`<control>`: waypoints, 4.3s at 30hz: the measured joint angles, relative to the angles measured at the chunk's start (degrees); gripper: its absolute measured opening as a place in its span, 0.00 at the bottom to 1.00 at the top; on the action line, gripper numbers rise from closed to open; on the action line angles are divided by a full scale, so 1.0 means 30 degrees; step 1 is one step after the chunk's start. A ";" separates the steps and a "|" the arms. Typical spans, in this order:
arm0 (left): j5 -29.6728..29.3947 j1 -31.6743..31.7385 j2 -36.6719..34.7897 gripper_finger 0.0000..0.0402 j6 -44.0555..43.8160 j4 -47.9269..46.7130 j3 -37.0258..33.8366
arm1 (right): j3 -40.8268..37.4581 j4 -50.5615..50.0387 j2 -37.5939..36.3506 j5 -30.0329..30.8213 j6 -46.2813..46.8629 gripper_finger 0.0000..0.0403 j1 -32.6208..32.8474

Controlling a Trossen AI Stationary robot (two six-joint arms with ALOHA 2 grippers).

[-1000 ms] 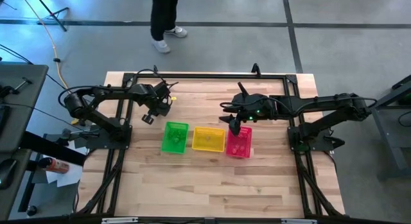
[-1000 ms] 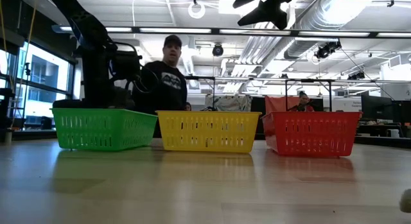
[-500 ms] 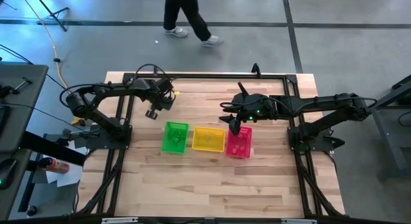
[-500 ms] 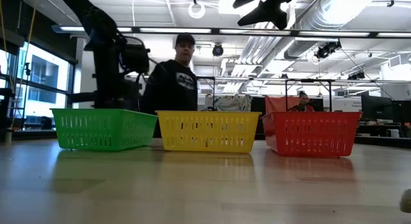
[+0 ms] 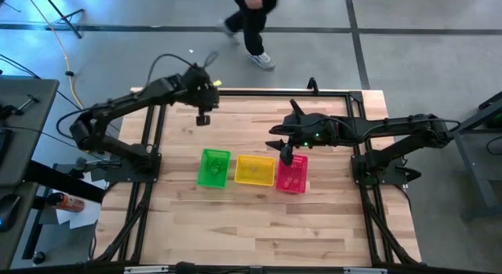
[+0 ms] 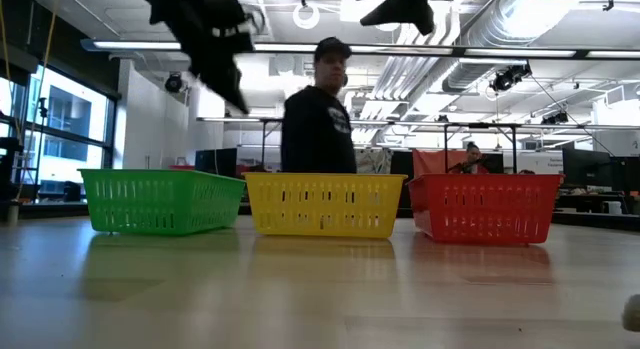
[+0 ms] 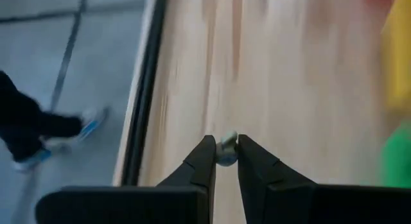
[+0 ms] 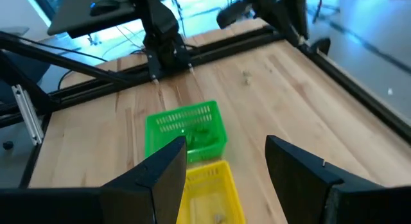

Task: Sort Halloween decoration
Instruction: Put the white skull toy into the yellow basket

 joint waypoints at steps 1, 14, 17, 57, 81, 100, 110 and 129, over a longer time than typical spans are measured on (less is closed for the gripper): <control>0.0747 -0.0076 -0.0448 0.07 -0.1318 0.0519 0.0058 | 0.0000 0.0140 0.0000 -0.0007 -0.0309 0.51 -0.0004; 0.3319 -0.5627 -0.4403 0.04 -1.2026 0.7012 0.0076 | 0.0000 0.3527 0.0000 -0.1689 -0.1990 0.51 -0.0011; 0.2003 -0.8099 -0.4090 0.04 -1.2690 0.8190 0.0010 | 0.0000 0.4100 0.0000 -0.2242 -0.2028 0.51 -0.0011; -0.2633 -1.2534 0.6517 0.04 -1.2494 1.1813 -0.2919 | 0.0015 0.2840 -0.1311 -0.2306 -0.2322 0.51 -0.0142; -0.2049 -1.1248 0.4302 0.39 -1.2138 0.7534 -0.1997 | 0.0015 0.2496 -0.1741 -0.2262 -0.2944 0.51 -0.0142; -0.7303 -1.1702 -0.6059 0.46 -1.6523 1.2151 -0.3917 | 0.0007 -0.4209 -0.4051 -0.3485 -0.0362 0.51 0.0288; -0.7323 -1.2380 -0.6029 0.46 -1.6180 1.2487 -0.3957 | 0.0012 -0.1820 -0.3953 -0.5198 -0.0076 0.51 0.0160; -0.9122 -1.2344 -0.6029 0.46 -1.5075 1.2477 -0.3961 | 0.0619 -1.3563 0.0412 -0.3892 0.4772 0.51 1.1125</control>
